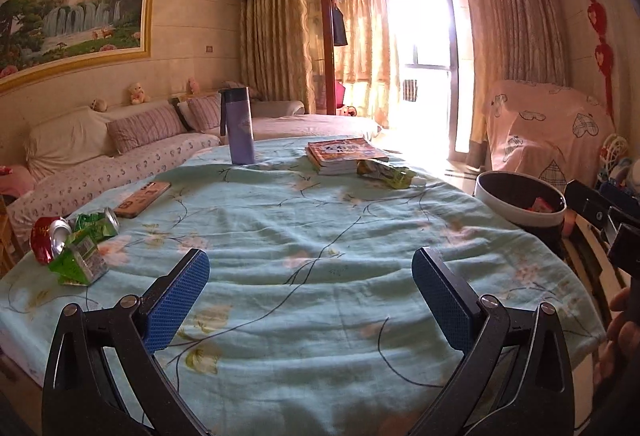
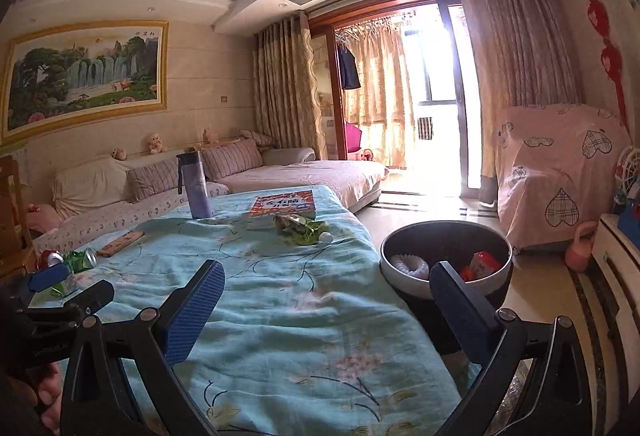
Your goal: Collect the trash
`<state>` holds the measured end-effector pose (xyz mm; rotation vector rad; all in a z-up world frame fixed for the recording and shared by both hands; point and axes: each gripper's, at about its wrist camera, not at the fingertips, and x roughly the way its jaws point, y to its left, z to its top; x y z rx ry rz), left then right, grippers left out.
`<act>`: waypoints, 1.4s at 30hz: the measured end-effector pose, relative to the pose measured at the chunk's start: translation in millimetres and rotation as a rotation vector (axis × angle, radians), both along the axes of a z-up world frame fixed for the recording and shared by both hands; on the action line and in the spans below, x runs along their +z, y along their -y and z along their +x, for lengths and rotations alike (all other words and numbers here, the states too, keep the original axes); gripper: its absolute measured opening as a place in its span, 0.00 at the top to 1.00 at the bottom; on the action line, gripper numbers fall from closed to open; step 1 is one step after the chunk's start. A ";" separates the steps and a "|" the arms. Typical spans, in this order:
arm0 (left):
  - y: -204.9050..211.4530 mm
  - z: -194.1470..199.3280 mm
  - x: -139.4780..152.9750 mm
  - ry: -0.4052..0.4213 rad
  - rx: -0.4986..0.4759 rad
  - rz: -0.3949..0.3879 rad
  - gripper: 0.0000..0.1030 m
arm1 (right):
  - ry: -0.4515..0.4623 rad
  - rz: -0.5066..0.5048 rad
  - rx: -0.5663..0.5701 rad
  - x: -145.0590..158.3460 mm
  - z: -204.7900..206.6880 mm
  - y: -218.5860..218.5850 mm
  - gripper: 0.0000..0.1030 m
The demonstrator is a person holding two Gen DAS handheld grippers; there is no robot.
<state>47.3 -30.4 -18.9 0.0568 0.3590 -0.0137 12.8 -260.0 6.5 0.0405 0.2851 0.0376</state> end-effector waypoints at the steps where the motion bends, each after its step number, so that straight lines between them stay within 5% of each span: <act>1: -0.5 -1.1 0.2 0.002 0.002 0.004 0.00 | -0.011 -0.011 0.003 -1.7 1.2 -3.0 0.00; 42: -2.0 -10.7 6.0 -0.018 0.040 0.025 0.00 | -0.074 0.018 0.038 -1.3 -1.1 -5.9 0.00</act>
